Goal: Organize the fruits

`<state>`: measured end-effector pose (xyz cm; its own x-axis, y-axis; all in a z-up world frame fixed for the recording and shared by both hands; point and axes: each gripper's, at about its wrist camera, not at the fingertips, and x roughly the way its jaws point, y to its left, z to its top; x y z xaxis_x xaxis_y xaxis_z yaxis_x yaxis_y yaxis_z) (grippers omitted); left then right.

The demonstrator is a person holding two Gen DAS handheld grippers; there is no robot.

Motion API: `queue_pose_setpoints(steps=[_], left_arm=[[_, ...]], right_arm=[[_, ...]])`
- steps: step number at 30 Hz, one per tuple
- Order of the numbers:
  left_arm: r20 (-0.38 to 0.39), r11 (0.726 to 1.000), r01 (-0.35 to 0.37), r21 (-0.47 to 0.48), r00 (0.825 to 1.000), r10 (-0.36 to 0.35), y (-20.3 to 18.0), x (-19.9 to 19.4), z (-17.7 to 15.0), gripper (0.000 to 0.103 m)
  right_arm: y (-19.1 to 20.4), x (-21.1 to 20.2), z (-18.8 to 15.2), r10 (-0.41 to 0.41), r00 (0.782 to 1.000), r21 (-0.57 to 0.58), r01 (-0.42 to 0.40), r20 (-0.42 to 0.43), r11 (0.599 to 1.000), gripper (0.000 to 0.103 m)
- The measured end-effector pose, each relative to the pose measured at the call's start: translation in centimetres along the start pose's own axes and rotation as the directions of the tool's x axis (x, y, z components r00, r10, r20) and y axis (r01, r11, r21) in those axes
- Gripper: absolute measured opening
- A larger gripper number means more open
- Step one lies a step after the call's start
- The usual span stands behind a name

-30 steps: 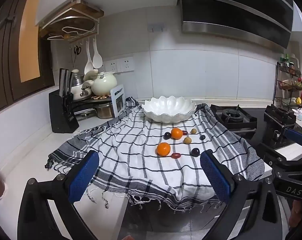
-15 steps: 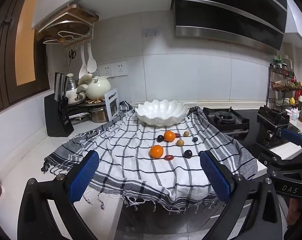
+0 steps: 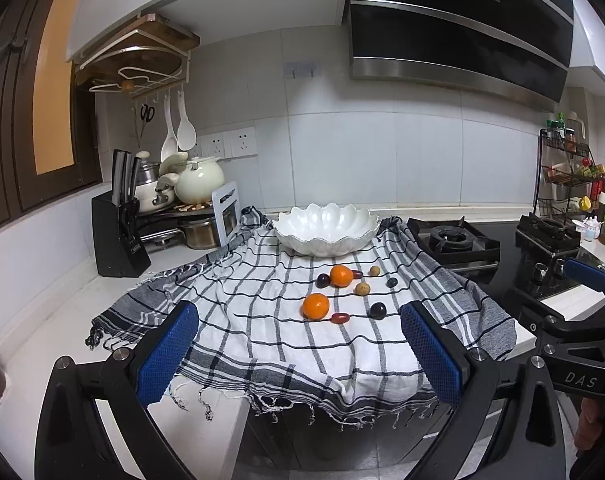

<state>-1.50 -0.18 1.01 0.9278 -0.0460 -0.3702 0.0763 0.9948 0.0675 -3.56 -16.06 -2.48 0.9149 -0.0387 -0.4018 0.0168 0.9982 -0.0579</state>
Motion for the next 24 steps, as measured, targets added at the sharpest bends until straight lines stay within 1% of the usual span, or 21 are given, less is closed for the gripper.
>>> queue_pose_setpoints(steps=[24], left_arm=[[0.02, 1.0, 0.002, 0.005, 1.0, -0.002, -0.19, -0.52, 0.37, 0.103]], right_arm=[[-0.04, -0.91, 0.26, -0.009, 1.0, -0.007, 0.009, 0.026, 1.0, 0.103]])
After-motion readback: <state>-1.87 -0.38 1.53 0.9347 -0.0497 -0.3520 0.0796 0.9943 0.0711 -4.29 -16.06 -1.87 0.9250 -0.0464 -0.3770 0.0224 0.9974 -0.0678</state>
